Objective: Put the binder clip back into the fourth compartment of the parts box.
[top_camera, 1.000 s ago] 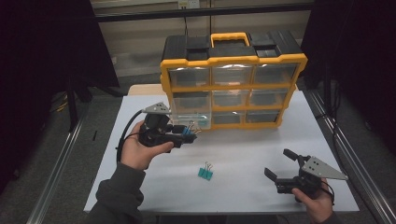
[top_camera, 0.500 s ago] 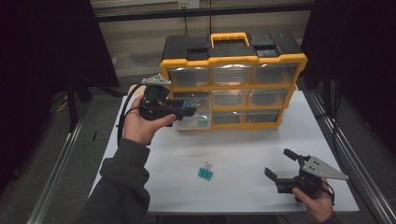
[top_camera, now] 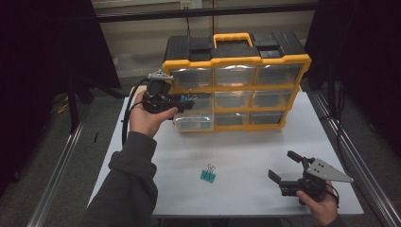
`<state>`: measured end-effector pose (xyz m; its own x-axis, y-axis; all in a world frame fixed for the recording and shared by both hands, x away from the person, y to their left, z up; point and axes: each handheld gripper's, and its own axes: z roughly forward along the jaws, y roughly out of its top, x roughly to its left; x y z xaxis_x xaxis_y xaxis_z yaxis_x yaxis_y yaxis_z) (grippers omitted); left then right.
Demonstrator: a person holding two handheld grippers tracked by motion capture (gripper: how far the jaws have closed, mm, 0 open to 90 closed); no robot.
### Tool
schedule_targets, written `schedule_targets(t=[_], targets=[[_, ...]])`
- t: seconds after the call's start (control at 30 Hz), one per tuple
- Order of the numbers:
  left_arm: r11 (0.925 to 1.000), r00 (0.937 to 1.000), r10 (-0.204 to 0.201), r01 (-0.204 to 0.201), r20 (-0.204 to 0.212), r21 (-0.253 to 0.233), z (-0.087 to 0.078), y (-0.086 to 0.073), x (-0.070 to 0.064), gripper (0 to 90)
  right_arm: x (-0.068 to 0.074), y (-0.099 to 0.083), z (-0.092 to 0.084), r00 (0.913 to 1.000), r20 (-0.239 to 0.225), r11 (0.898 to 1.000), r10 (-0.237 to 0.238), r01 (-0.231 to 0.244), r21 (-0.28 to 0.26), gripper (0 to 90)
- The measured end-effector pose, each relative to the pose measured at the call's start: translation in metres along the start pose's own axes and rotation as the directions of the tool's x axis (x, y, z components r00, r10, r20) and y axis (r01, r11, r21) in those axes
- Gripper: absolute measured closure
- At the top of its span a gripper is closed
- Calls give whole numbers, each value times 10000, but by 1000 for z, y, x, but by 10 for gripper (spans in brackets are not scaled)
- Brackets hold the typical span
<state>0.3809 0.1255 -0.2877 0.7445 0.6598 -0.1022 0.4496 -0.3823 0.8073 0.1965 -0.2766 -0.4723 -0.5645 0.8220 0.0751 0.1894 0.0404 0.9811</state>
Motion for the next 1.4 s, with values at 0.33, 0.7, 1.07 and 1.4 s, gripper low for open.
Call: schedule_targets(t=[0.33,0.7,1.07,1.4], targets=[[9996,9989,-293,292,-368,-18,-6,-13,-3,152,1,0,0,10000,53,10000,61,-61,4,3],[9997,9984,-214,207,-531,-136,-22,-41,-11,111,2,0,0,10000,73,10000,45,-45,-9,3],[9977,9981,-529,515,-304,-429,-15,-79,-24,94,2,0,0,10000,70,10000,60,-60,-1,3],[9960,9963,-853,852,-47,-270,3,-121,-35,81,2,1,1,10000,18,10000,-40,40,-34,3]])
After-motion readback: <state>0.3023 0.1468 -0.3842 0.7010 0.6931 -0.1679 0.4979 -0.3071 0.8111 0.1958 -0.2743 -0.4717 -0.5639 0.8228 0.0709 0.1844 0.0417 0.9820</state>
